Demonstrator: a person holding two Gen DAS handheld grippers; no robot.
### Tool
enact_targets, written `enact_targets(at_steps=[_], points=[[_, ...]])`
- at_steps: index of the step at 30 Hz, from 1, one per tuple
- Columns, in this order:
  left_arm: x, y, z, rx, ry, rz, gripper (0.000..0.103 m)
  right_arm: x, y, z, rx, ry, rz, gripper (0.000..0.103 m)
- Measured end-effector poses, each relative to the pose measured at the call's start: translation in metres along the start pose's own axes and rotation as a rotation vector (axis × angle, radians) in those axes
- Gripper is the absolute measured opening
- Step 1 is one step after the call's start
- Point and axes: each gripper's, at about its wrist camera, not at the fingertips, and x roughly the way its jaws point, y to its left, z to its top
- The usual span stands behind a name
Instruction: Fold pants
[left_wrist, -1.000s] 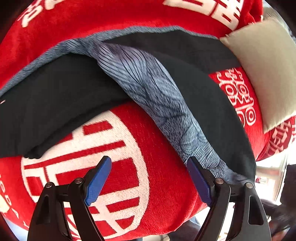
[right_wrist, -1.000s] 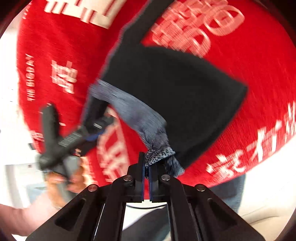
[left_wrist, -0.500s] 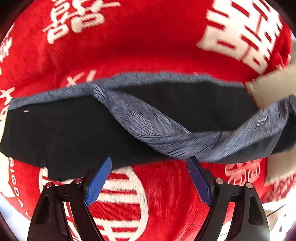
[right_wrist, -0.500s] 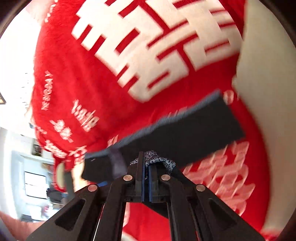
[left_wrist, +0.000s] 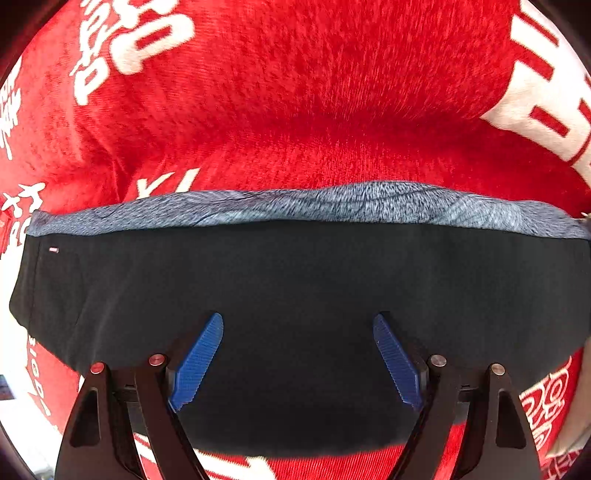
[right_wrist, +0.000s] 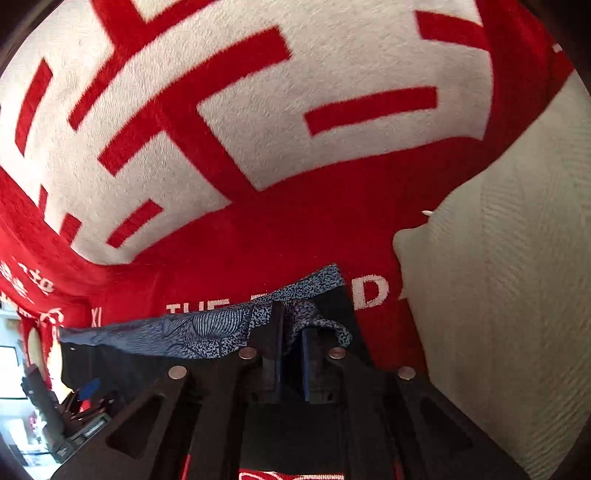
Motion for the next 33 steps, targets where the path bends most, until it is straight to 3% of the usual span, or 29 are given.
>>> enact_targets(at_steps=[2,3,4,6,9,11,13,16,18,21,23,26,29,33], points=[[0.006,-0.004,0.005,0.01,0.005,0.015,0.085,-0.011,0.001,0.0,-0.003,-0.008,0.022,0.041],[0.007,-0.006,0.005,0.015,0.004,0.021,0.085,-0.018,0.001,-0.001,-0.005,-0.03,0.014,0.082],[0.009,-0.007,0.007,0.02,0.005,0.027,0.085,-0.027,0.0,-0.001,-0.006,-0.067,0.012,0.084],[0.013,-0.008,0.01,0.018,0.01,0.032,0.085,-0.04,0.003,-0.005,0.008,-0.093,0.055,0.084],[0.017,-0.006,0.011,-0.001,0.008,0.061,0.095,-0.05,0.009,-0.013,-0.005,-0.099,0.056,0.083],[0.02,-0.003,0.012,-0.013,0.006,0.05,0.095,-0.045,0.015,-0.019,-0.051,-0.078,-0.008,0.064],[0.021,-0.001,0.011,-0.016,0.001,0.047,0.095,-0.026,0.019,-0.024,-0.101,-0.034,-0.087,0.027],[0.021,-0.001,0.009,-0.001,-0.011,0.054,0.095,0.006,0.011,-0.024,-0.066,0.029,-0.091,0.02],[0.021,0.0,0.011,0.012,-0.015,0.062,0.098,0.033,0.006,-0.022,-0.082,0.075,-0.142,0.014],[0.017,0.005,0.018,-0.007,-0.004,0.071,0.098,0.04,0.01,-0.013,-0.128,0.026,-0.167,0.013],[0.008,0.008,0.024,-0.015,-0.034,0.063,0.098,0.035,0.015,-0.007,-0.113,0.027,-0.181,0.019],[0.004,0.009,0.035,-0.02,-0.063,0.062,0.098,0.02,0.035,-0.006,-0.137,0.008,-0.068,0.02],[0.02,0.013,0.046,-0.067,-0.041,0.086,0.098,0.027,0.067,-0.013,-0.211,0.032,0.006,0.025],[0.041,0.029,0.05,-0.145,-0.012,0.101,0.103,0.05,0.091,-0.02,-0.228,0.053,0.02,0.045]])
